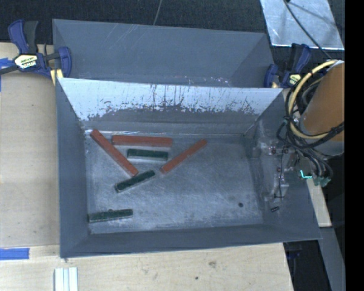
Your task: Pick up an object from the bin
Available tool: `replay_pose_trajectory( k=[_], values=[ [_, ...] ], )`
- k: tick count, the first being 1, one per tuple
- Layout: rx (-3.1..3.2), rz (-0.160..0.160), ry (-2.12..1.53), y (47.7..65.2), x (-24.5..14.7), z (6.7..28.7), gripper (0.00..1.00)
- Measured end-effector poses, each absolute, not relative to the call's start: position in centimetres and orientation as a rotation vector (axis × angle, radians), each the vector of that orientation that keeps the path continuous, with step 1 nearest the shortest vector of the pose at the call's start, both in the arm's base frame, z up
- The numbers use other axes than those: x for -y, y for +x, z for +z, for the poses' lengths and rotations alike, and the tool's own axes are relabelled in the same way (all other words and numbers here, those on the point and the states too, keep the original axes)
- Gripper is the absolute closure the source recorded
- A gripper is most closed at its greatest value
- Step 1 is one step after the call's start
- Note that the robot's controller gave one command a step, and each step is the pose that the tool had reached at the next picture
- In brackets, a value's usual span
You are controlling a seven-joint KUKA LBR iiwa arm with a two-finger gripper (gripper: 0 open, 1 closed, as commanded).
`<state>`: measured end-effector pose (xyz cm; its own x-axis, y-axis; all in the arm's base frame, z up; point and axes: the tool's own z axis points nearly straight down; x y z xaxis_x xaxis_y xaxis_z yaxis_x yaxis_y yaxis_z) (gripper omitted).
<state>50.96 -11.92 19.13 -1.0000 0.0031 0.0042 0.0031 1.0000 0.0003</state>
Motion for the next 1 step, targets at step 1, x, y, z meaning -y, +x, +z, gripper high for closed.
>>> replay_pose_trajectory(
  k=[1],
  values=[
    [3.151,0.004,-0.007,51.24,11.83,18.91,0.0]
  ],
)
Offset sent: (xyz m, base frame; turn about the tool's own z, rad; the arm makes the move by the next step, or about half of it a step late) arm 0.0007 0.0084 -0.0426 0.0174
